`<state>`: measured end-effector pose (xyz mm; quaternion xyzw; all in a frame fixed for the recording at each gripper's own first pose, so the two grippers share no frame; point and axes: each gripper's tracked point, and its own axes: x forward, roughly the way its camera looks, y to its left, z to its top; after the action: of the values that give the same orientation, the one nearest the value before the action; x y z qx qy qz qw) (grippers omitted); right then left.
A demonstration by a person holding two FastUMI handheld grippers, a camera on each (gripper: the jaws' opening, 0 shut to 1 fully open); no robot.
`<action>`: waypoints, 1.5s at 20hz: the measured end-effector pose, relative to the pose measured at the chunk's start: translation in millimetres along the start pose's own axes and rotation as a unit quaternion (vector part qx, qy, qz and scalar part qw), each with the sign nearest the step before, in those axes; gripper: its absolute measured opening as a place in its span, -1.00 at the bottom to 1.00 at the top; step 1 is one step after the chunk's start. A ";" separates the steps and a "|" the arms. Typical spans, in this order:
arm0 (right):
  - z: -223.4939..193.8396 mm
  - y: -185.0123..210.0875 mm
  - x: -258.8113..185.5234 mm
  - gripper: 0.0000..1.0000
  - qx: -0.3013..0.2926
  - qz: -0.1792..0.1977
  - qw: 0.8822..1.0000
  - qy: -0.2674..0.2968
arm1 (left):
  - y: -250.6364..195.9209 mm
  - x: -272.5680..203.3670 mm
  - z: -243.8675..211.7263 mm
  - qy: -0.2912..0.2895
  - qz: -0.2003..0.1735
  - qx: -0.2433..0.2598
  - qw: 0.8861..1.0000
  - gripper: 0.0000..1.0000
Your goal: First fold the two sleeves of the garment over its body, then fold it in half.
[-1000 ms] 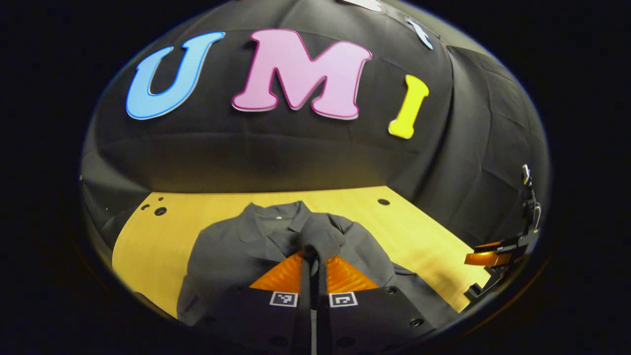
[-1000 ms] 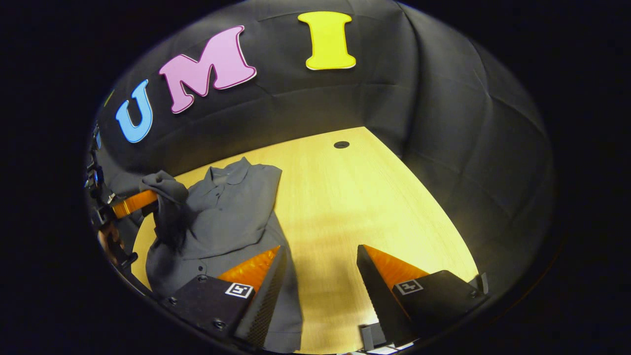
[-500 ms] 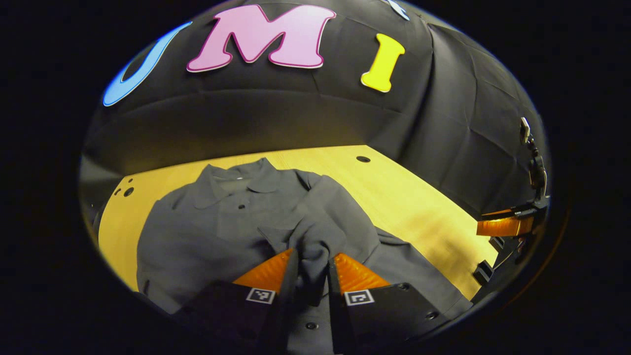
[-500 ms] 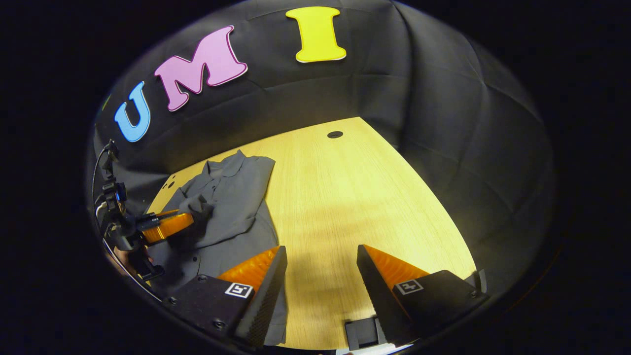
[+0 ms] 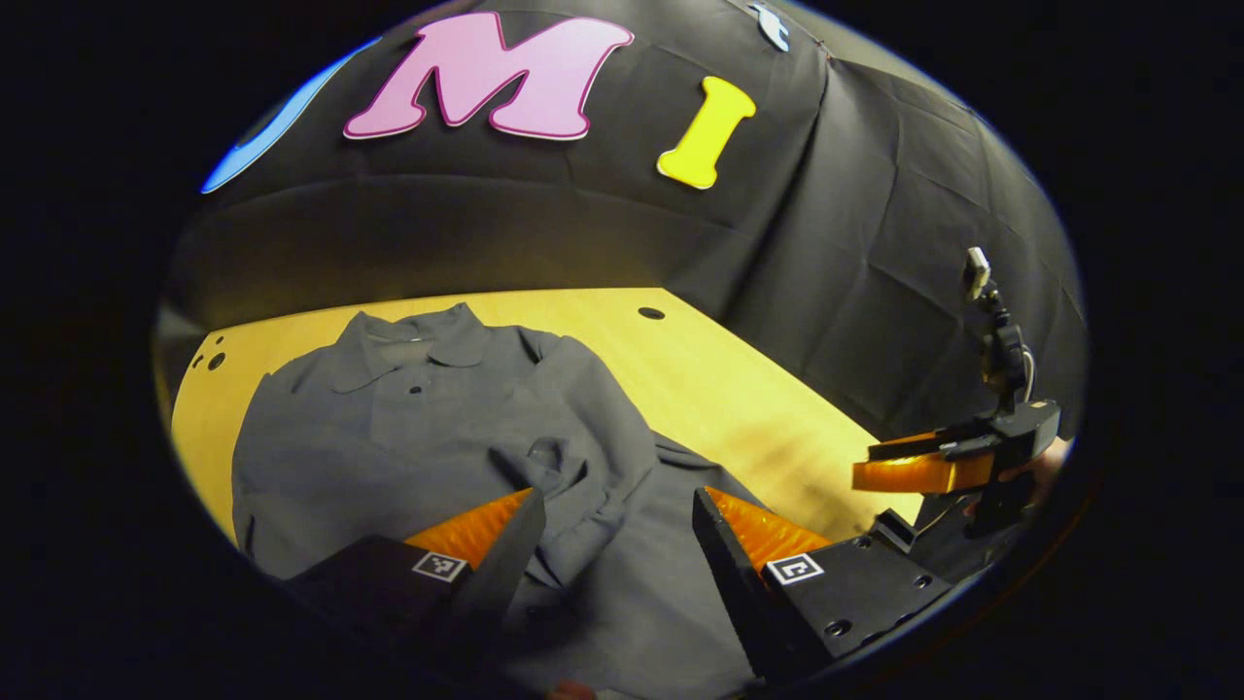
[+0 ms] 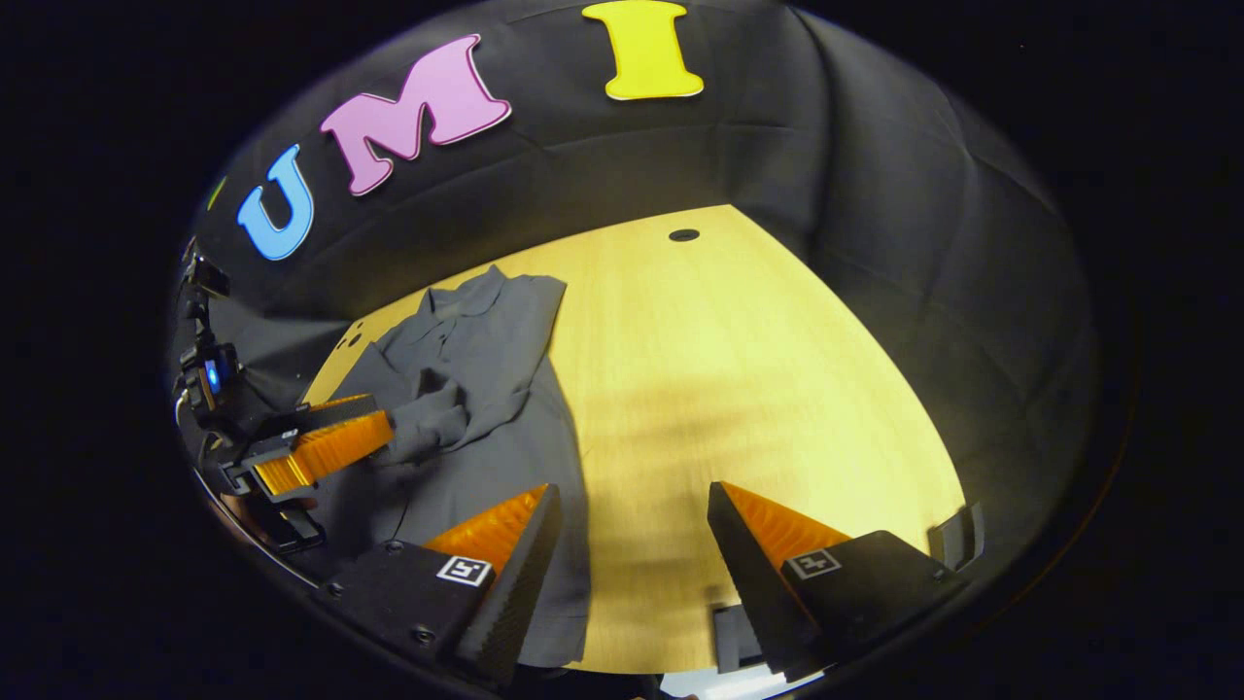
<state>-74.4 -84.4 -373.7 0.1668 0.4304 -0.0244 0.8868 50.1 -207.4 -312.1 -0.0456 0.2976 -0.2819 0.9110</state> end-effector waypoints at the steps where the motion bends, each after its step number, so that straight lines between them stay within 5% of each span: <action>1: -6.2 6.3 -2.5 0.88 -0.001 0.004 1.000 0.005 | 0.5 -9.3 0.6 -0.003 0.001 -0.003 1.000 0.92; 8: -49.3 41.2 -17.3 0.95 -0.020 0.019 0.999 0.041 | 24.2 -77.6 -23.7 -0.005 0.018 -0.033 0.999 0.92; 15: -77.1 54.5 -21.8 0.95 -0.026 0.014 0.998 0.063 | 93.9 -147.7 -74.0 0.024 0.097 -0.049 0.994 0.92; 30: -106.1 56.5 -21.0 0.95 -0.018 -0.008 0.996 0.083 | 210.6 -238.4 -187.2 0.110 0.270 -0.115 0.949 0.92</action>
<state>-157.1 0.3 -402.9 0.1486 0.5042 -0.0095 0.8507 -112.0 113.6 -395.0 -0.0367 0.4273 0.0080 0.9033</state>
